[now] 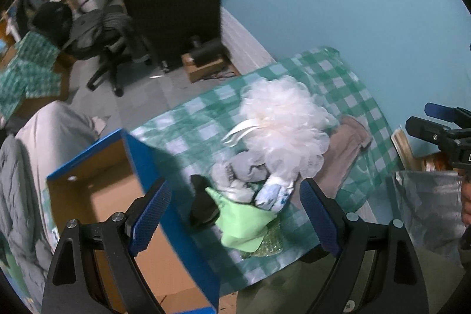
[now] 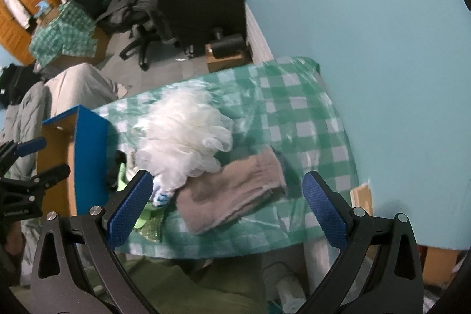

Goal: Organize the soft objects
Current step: 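Grasp the white mesh bath puff with the left tool while the right tool grasps the taupe towel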

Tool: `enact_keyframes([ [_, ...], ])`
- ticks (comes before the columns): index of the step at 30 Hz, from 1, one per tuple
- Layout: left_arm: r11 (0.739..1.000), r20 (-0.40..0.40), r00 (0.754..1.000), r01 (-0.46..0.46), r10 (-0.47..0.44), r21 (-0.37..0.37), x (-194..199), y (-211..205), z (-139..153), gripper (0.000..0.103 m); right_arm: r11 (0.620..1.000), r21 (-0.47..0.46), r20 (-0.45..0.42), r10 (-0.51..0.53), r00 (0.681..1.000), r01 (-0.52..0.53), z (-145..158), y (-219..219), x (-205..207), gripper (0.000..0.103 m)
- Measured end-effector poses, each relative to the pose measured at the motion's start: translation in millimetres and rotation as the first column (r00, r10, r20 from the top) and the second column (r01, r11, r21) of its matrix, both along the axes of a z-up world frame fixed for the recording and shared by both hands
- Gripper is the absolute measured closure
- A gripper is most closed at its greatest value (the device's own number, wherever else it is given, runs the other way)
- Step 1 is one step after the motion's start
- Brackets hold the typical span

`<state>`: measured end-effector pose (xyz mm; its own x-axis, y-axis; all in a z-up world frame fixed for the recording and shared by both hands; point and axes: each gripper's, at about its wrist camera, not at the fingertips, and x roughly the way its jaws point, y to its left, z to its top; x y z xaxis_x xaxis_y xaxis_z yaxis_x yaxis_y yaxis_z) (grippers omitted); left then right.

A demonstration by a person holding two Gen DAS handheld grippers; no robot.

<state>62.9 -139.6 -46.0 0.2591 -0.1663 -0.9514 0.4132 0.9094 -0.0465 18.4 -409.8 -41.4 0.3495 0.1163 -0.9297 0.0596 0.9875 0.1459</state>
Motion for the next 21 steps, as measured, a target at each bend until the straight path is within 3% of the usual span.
enact_keyframes([
  [13, 0.993, -0.079, 0.99, 0.12, -0.119, 0.014, 35.2, -54.1, -42.2, 0.013, 0.986, 0.045, -0.144, -0.154, 0.978, 0.162, -74.6, -45.1, -5.2, 0.002],
  [21, 0.985, -0.139, 0.977, 0.167, -0.162, 0.028, 51.2, -83.0, -72.4, 0.013, 0.977, 0.046, -0.192, -0.195, 0.962, 0.207, -121.8, -51.7, 2.9, 0.002],
])
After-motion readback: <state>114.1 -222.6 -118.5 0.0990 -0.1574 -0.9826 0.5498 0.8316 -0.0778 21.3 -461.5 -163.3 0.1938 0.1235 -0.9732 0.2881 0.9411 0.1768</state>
